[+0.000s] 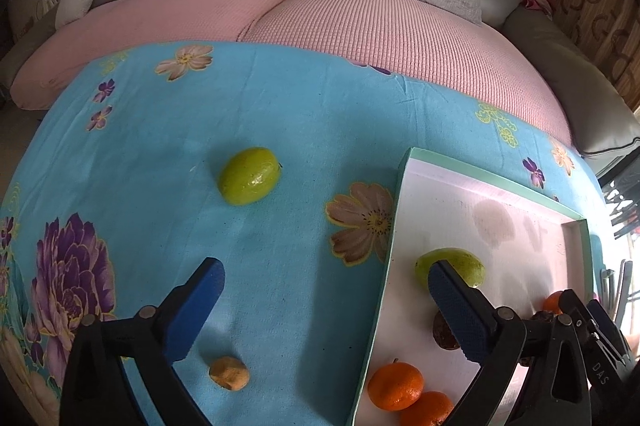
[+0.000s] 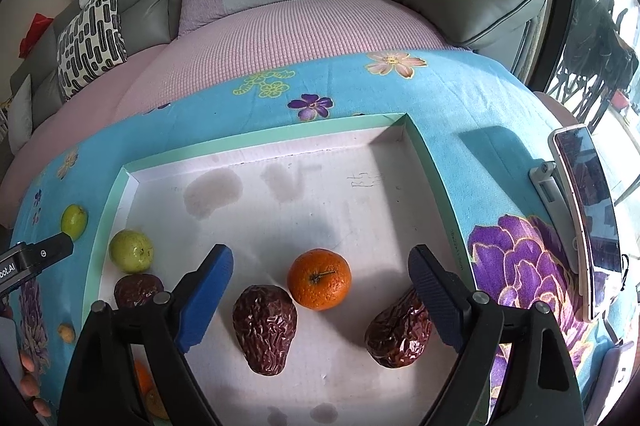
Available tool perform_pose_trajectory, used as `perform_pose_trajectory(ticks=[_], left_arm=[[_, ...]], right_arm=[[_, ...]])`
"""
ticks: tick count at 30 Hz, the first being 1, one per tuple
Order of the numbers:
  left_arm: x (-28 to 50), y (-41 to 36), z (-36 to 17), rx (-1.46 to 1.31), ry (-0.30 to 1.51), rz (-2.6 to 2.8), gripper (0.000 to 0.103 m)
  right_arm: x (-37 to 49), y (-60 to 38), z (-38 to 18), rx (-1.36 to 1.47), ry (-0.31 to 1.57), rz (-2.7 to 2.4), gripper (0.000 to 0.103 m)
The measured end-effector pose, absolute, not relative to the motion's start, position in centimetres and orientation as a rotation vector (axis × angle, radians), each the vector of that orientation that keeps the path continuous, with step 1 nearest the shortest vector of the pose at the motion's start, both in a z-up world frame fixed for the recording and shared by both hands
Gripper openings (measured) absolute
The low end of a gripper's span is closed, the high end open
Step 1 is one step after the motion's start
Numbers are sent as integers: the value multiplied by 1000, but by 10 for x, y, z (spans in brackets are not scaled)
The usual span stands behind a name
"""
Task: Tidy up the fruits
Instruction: 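Move both open grippers back toward the remaining fruits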
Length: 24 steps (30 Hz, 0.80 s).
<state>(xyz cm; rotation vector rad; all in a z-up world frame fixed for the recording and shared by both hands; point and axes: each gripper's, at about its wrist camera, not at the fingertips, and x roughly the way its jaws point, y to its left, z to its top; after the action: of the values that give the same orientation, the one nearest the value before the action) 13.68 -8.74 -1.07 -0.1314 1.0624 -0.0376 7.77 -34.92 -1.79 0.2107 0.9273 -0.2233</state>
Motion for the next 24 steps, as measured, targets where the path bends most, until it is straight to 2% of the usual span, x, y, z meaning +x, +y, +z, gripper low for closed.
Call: perform_pose_trajectory(ticks=[13,24], left_arm=[[123,-67,-8,-122,1051,-39,103],[104,-15,-13,-119,1074,24,103]], right_arm=[[79,-326,-8,155,910,-158,90],[87,-284,-6,97,931,-66,90]])
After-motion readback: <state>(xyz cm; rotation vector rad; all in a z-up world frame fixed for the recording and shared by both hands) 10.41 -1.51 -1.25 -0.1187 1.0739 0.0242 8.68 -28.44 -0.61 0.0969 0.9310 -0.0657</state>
